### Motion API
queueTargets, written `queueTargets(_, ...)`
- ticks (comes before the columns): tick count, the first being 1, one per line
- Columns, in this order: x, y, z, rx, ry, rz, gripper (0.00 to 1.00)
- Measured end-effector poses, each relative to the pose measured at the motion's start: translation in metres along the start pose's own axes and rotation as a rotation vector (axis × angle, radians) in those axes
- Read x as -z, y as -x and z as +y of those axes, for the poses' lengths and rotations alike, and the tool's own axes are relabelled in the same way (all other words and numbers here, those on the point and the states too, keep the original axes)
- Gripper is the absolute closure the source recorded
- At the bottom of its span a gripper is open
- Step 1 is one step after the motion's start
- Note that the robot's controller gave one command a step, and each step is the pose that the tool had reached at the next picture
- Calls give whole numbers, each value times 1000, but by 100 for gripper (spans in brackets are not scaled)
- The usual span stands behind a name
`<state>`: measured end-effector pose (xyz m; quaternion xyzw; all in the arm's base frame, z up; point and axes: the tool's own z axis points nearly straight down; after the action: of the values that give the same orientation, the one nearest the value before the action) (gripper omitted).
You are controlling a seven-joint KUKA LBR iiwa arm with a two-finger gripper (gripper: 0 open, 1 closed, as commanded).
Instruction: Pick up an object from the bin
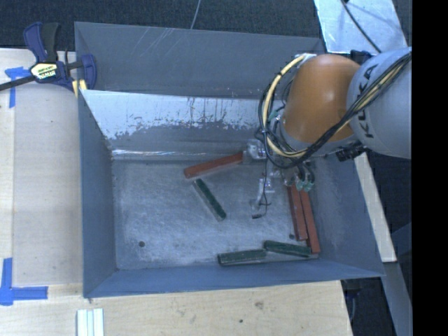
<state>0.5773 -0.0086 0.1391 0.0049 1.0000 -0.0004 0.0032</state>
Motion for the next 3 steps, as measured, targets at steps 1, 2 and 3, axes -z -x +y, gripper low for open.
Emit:
queueTargets(1,-27,-10,-18,76,3,4,0)
queueTargets(2,-57,-27,-76,335,0,6,0)
queueTargets(3,-60,-35,-13,309,1,5,0)
